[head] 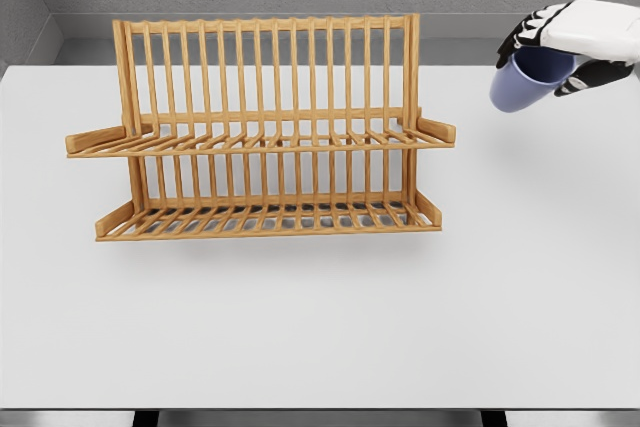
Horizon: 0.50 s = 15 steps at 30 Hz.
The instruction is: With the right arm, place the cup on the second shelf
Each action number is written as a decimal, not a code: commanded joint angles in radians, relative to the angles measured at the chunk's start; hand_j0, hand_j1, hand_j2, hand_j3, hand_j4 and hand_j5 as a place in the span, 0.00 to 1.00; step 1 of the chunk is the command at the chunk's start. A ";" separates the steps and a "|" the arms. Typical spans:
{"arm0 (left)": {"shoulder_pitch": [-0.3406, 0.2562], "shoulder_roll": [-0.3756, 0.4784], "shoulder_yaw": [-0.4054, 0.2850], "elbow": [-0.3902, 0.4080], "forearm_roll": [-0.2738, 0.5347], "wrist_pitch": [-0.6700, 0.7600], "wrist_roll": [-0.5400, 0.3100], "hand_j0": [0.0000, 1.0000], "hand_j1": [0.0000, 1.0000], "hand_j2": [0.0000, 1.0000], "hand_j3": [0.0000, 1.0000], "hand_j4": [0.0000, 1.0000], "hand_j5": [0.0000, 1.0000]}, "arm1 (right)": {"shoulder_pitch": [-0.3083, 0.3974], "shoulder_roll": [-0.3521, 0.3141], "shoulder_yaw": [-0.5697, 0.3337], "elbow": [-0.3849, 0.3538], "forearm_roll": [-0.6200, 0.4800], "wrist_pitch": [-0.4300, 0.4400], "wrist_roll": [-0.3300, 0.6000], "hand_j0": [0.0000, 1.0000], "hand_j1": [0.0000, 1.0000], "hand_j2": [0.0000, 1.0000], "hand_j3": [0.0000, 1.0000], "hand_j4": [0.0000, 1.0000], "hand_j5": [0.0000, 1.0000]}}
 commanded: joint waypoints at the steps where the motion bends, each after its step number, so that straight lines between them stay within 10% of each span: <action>1: 0.000 0.000 0.000 0.000 0.000 0.000 0.000 1.00 1.00 1.00 1.00 1.00 1.00 | 0.000 0.000 -0.001 -0.055 -0.006 0.003 -0.001 0.66 0.66 0.66 0.66 0.66 0.66; 15: 0.000 0.000 0.000 0.000 0.000 0.000 0.000 1.00 1.00 1.00 1.00 1.00 1.00 | -0.002 0.012 -0.001 -0.242 -0.005 0.003 -0.001 0.66 0.66 0.66 0.66 0.66 0.66</action>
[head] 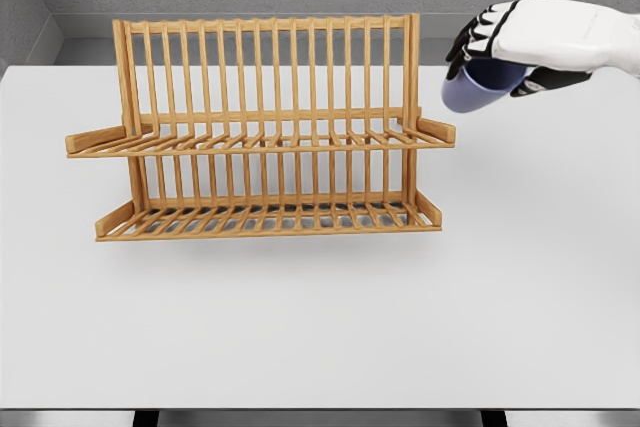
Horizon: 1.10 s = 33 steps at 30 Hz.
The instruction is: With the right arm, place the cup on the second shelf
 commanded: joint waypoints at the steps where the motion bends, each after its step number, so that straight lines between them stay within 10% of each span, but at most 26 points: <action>1: 0.000 0.000 0.000 0.000 0.000 0.000 0.000 1.00 1.00 1.00 1.00 1.00 1.00 | 0.000 0.020 -0.001 -0.028 -0.006 0.004 -0.001 0.66 0.66 0.66 0.66 0.66 0.66; 26: 0.000 0.000 0.000 0.000 0.000 0.000 0.000 1.00 1.00 1.00 1.00 1.00 1.00 | 0.002 0.040 0.076 -0.158 0.017 0.004 -0.001 0.70 0.70 0.70 0.70 0.70 0.70; 28: 0.000 0.000 0.000 0.000 0.000 0.000 0.000 1.00 1.00 1.00 1.00 1.00 1.00 | 0.002 0.039 0.076 -0.158 0.017 0.004 -0.001 1.00 1.00 1.00 1.00 1.00 1.00; 33: 0.000 0.000 0.000 0.000 0.000 0.000 0.000 1.00 1.00 1.00 1.00 1.00 1.00 | 0.000 0.027 -0.041 -0.154 0.017 0.004 -0.001 1.00 1.00 1.00 1.00 1.00 1.00</action>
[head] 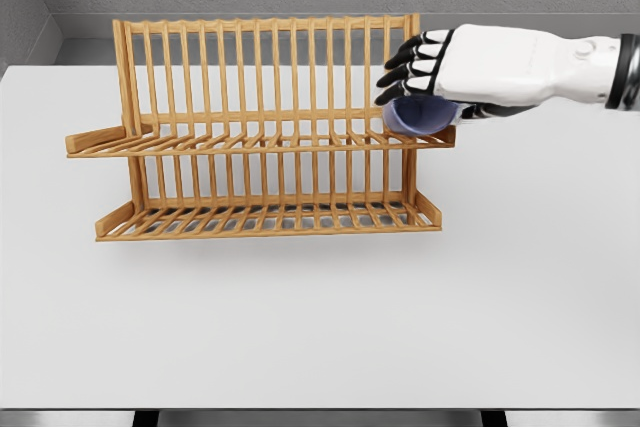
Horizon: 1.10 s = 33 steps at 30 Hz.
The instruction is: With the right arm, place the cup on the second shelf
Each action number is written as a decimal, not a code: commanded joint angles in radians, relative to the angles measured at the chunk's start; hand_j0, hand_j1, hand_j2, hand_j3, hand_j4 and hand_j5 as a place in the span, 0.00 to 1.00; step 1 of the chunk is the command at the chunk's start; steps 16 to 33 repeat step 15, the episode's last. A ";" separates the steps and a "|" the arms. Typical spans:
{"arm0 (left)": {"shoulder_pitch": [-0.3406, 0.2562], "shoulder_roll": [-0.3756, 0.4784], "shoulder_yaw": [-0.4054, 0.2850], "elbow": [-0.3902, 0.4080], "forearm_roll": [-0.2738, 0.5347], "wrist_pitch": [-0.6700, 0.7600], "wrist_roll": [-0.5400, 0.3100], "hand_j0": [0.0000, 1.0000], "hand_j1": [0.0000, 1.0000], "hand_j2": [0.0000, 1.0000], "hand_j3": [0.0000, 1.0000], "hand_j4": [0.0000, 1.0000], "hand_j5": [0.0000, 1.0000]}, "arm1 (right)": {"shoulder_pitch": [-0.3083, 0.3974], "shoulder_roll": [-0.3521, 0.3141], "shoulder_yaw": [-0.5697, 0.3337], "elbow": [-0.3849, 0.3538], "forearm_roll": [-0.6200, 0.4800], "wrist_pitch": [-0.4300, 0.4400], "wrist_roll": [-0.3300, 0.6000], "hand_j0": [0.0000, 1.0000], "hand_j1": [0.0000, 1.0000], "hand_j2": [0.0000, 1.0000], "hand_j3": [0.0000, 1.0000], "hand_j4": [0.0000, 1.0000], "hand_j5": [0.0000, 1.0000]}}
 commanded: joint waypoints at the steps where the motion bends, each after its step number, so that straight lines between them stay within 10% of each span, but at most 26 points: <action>1: 0.000 0.000 0.000 0.000 0.000 0.000 0.000 1.00 1.00 1.00 1.00 1.00 1.00 | 0.002 -0.008 -0.131 0.006 -0.005 0.003 0.000 1.00 1.00 1.00 1.00 1.00 1.00; 5: 0.000 0.000 0.000 0.000 0.000 0.000 0.000 1.00 1.00 1.00 1.00 1.00 1.00 | 0.034 -0.024 -0.249 0.053 -0.005 0.003 0.000 1.00 1.00 1.00 1.00 1.00 1.00; 8: 0.000 0.000 0.000 0.000 -0.001 0.000 0.000 1.00 1.00 1.00 1.00 1.00 1.00 | 0.135 -0.019 -0.255 0.323 -0.002 0.003 0.000 1.00 1.00 1.00 1.00 1.00 1.00; 10: 0.000 0.000 0.000 0.000 0.000 0.000 0.000 1.00 1.00 1.00 1.00 1.00 1.00 | 0.225 0.130 -0.255 0.436 0.052 0.003 0.000 1.00 1.00 1.00 1.00 1.00 1.00; 14: 0.000 0.000 0.000 0.000 0.000 0.000 0.000 1.00 1.00 1.00 1.00 1.00 1.00 | 0.313 0.176 -0.313 0.437 0.081 0.003 0.000 1.00 1.00 1.00 1.00 1.00 1.00; 33: 0.000 0.000 0.000 0.000 0.000 0.000 0.000 1.00 1.00 1.00 1.00 1.00 1.00 | 0.314 0.176 -0.313 0.437 0.082 0.003 0.000 1.00 1.00 1.00 1.00 1.00 1.00</action>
